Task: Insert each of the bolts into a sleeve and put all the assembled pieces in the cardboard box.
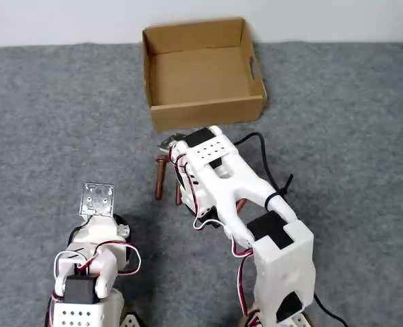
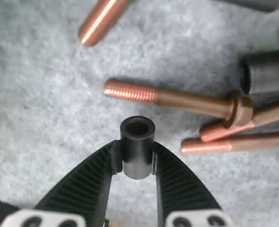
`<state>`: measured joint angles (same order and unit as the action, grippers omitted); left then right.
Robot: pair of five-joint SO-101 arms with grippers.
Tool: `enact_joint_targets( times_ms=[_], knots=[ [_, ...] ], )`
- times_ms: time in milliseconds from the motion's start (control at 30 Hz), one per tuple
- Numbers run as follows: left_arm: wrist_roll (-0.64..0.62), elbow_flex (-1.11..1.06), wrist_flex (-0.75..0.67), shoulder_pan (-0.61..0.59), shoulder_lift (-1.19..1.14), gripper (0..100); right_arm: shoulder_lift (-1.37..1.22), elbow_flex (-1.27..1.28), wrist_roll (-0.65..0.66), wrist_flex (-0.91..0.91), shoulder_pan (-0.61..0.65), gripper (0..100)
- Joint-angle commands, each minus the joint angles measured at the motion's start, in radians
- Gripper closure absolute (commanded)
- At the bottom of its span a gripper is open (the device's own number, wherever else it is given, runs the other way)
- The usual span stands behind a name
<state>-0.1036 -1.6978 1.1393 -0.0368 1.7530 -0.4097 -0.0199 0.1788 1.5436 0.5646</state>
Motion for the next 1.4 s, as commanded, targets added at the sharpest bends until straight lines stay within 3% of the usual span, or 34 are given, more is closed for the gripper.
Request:
enact_joint_targets(
  times_ms=[0, 167, 400, 733, 933, 1100, 1233, 1367],
  knots=[
    [0.002, 0.012, 0.005, -0.005, 0.009, 99, -0.018, -0.017, 0.011, -0.064, -0.022, 92.0],
    [0.002, 0.012, 0.005, -0.005, 0.009, 99, -0.096, -0.017, 0.014, -0.131, -0.025, 86.1],
    [0.002, 0.012, 0.005, -0.005, 0.009, 99, -0.134, -0.018, 0.006, -0.163, -0.025, 98.1],
    [0.002, 0.012, 0.005, -0.005, 0.009, 99, 0.094, -0.021, -0.008, -0.019, -0.127, 98.8],
    [0.002, 0.012, 0.005, -0.005, 0.009, 99, 0.32, -0.021, -0.074, 0.104, -0.223, 98.8],
    [0.002, 0.012, 0.005, -0.005, 0.009, 99, 0.45, -0.015, -0.212, 0.248, -0.271, 98.9],
    [0.002, 0.012, 0.005, -0.005, 0.009, 99, 0.573, 0.075, -0.35, 0.24, -0.397, 99.0],
    [0.002, 0.012, 0.005, -0.005, 0.009, 99, 0.72, 0.18, -0.379, 0.197, -0.516, 99.0]
  ],
)
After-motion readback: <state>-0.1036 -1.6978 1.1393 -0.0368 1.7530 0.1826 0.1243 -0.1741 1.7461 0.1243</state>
